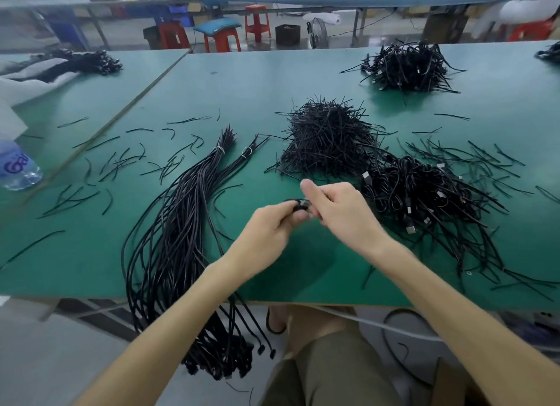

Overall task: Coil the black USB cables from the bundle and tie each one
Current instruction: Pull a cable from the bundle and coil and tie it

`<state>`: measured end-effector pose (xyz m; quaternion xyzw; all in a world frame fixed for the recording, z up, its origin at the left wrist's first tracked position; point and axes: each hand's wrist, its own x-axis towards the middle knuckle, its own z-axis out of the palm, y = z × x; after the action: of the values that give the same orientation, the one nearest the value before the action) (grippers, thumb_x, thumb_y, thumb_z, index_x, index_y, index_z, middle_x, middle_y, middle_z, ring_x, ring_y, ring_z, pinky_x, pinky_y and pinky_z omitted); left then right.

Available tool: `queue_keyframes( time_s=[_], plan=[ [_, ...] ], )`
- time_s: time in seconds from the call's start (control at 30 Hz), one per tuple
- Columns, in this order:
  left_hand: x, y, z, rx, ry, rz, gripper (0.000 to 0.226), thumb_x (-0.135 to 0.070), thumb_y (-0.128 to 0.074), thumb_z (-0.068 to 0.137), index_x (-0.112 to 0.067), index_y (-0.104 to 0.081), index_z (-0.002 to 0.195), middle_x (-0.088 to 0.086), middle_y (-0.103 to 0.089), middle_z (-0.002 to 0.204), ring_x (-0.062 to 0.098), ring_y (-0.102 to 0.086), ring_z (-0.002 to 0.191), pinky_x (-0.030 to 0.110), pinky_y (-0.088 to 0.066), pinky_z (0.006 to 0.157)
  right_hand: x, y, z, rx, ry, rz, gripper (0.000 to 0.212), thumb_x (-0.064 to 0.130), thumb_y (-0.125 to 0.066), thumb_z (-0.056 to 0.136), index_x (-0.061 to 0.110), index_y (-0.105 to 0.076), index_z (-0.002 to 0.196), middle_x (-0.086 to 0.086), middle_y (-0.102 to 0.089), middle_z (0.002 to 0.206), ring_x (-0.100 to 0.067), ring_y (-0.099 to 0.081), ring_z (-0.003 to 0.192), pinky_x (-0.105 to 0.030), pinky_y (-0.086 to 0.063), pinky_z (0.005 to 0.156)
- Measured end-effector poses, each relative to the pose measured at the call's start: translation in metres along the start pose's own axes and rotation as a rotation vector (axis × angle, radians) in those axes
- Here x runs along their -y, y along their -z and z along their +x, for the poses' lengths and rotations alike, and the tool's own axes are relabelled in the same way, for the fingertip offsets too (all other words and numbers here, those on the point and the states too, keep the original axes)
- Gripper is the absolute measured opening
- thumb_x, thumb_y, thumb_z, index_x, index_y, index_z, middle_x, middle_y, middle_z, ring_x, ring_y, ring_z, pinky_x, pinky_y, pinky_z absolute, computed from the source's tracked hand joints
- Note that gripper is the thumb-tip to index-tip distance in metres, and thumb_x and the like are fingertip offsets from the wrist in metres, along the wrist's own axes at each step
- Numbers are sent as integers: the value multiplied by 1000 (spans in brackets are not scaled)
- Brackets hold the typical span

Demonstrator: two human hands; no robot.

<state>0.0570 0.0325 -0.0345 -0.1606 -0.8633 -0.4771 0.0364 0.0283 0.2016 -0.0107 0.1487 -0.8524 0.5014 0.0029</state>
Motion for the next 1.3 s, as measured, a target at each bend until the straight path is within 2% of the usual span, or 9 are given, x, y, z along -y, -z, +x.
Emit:
queue_keyframes(
  time_s=[0.17,0.3,0.43,0.63,0.8,0.9,1.0,1.1,1.3],
  plan=[
    [-4,-3,13,-133,328,-1096,44,-30,-37,110,0,-57,137,7,-70,131,19,-66,123,32,-52,104,10,-23,-20,-53,53,209,61,48,-45,106,15,-49,54,8,-42,47,-9,-37,47,-28,-31,53],
    [-13,29,17,-131,438,-1655,38,-26,-35,112,-4,-66,117,-8,-71,83,7,-62,69,19,-54,58,-3,-40,-40,102,67,50,59,55,-42,105,22,-41,55,7,-40,48,-8,-34,47,-30,-32,53],
    [-18,53,7,7,269,-1181,36,-35,-40,109,-15,-62,87,-11,-25,55,9,-19,47,24,-15,50,-19,-19,-23,-19,57,-164,62,54,-43,104,14,-30,58,1,-32,51,-16,-29,51,-39,-28,55],
    [-28,28,2,394,79,-37,34,-23,-47,108,-8,-70,88,-8,-67,60,17,-60,53,21,-48,58,-6,-8,5,-292,82,-121,61,41,-53,102,15,-26,54,3,-27,46,-17,-27,50,-41,-30,52],
    [-18,7,8,-3,147,-526,25,-12,-45,108,-12,-70,105,-13,-77,88,0,-70,89,14,-51,83,12,-25,3,-339,86,151,61,48,-46,102,7,-41,57,-10,-51,52,-35,-52,55,-50,-49,56],
    [-15,-2,4,22,242,-920,35,-23,-42,108,-4,-72,108,3,-77,99,13,-72,91,22,-55,83,17,-28,-2,-373,128,156,59,49,-45,104,18,-33,55,8,-35,49,-13,-32,52,-42,-34,52],
    [-19,-3,6,0,313,-1108,54,-37,-42,105,7,-59,132,17,-66,125,24,-63,114,37,-52,104,18,-30,-7,-372,155,172,59,44,-46,106,17,-36,54,8,-37,49,-16,-37,52,-49,-46,61],
    [-27,0,9,7,299,-1200,49,-35,-35,110,-3,-54,142,6,-62,142,17,-58,131,31,-48,109,19,-36,-17,-321,183,-10,56,46,-45,105,19,-43,56,6,-43,47,-16,-42,48,-39,-40,54],
    [-31,-1,12,-186,466,-1339,30,-18,-43,109,-9,-70,98,4,-71,118,25,-74,107,37,-45,112,18,-41,-21,-170,124,-161,44,47,-45,106,19,-54,73,-1,-57,61,-26,-50,58,-40,-41,57]
  ],
)
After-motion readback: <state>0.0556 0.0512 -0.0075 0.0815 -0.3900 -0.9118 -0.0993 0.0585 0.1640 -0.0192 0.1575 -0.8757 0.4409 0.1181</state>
